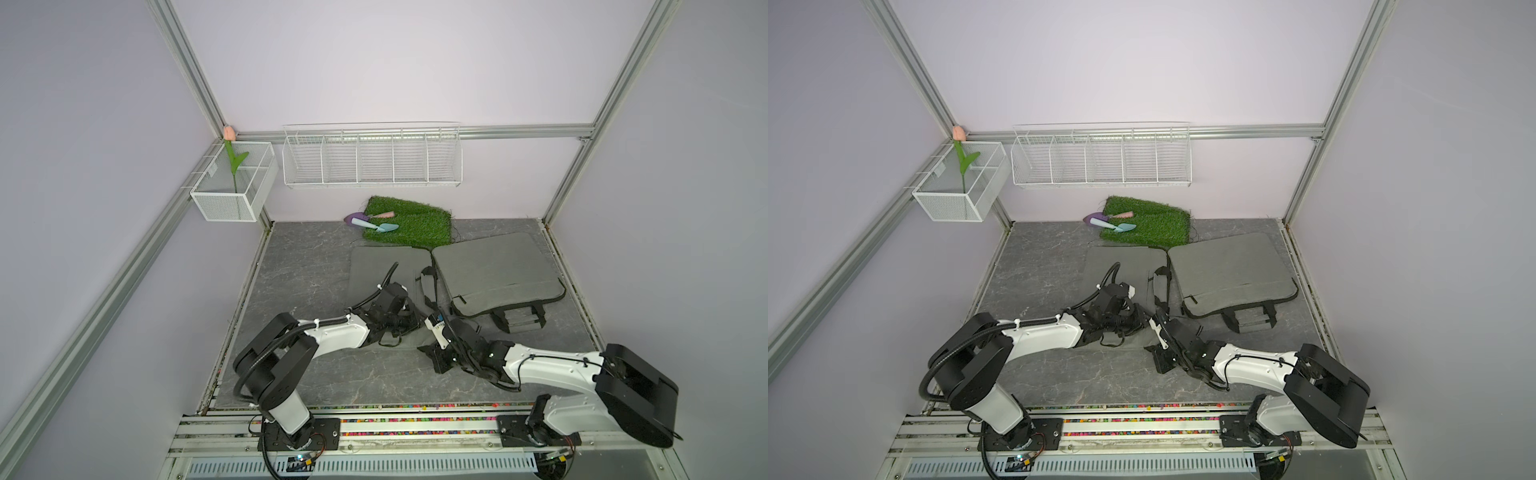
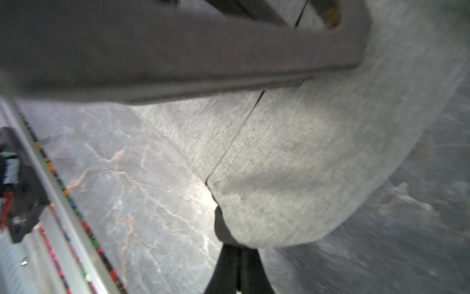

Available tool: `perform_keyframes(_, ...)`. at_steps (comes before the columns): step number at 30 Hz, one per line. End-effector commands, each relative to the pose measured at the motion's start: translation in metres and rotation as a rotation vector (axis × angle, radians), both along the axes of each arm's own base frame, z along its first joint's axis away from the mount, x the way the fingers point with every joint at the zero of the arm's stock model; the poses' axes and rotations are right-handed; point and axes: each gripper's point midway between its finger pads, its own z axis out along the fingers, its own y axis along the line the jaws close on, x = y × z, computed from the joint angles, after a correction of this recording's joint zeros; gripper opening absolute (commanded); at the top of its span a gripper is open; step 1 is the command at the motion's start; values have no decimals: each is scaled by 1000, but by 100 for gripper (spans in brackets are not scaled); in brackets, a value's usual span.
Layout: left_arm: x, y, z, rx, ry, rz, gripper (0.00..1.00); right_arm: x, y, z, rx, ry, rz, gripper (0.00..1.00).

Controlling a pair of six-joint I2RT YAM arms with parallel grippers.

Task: Put the mouse into the laptop bag
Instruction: Zip the zipper on the zippered laptop bag.

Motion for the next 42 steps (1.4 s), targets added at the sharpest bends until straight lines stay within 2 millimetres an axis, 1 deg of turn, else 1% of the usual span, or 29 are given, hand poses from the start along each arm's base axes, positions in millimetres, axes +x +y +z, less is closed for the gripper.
perform_keyframes(1,5,-5,-53,66,61,25,26,-19,34,34,34,-97,147,6)
perform_keyframes(2,8,-9,-59,64,65,29,26,-19,31,31,-4,-116,139,6)
perform_keyframes(4,11,-13,-69,69,73,27,26,-19,28,27,-25,-121,133,6)
perform_keyframes(6,13,-13,-78,63,100,55,26,-19,29,25,-20,-120,139,6)
perform_keyframes(8,13,-11,-84,67,106,67,26,-20,35,25,-2,-118,149,6)
perform_keyframes(11,10,-5,-85,77,108,75,26,-17,46,26,14,-120,146,6)
perform_keyframes(14,7,-3,-78,70,99,75,26,-9,52,29,29,-124,115,6)
perform_keyframes(16,6,2,-76,83,100,85,26,-6,53,33,46,-135,107,6)
perform_keyframes(18,6,14,-82,107,131,122,26,-5,49,35,67,-155,100,6)
perform_keyframes(20,6,27,-87,105,153,165,26,-6,41,36,100,-173,96,6)
perform_keyframes(22,7,36,-87,128,165,192,25,-7,34,36,137,-185,109,6)
perform_keyframes(23,5,41,-89,162,179,195,19,-9,34,37,155,-186,128,6)
perform_keyframes(24,5,46,-90,204,195,203,10,-11,35,38,174,-195,156,6)
perform_keyframes(25,5,52,-92,247,202,212,4,-14,38,40,193,-200,185,6)
perform_keyframes(26,5,56,-92,295,205,218,0,-17,41,41,203,-199,211,6)
perform_keyframes(28,6,68,-94,386,215,235,0,-21,47,41,190,-170,241,6)
perform_keyframes(29,7,67,-95,400,215,228,0,-22,51,40,174,-155,245,6)
perform_keyframes(31,8,59,-103,389,233,203,0,-26,61,38,147,-145,259,6)
perform_keyframes(33,11,47,-116,375,253,176,0,-33,72,36,128,-146,277,6)
perform_keyframes(36,14,42,-133,383,275,178,0,-33,84,28,99,-133,269,6)
perform_keyframes(39,15,37,-142,370,287,176,0,-30,91,18,43,-141,241,6)
perform_keyframes(42,16,37,-144,371,285,176,0,-31,103,14,42,-160,252,6)
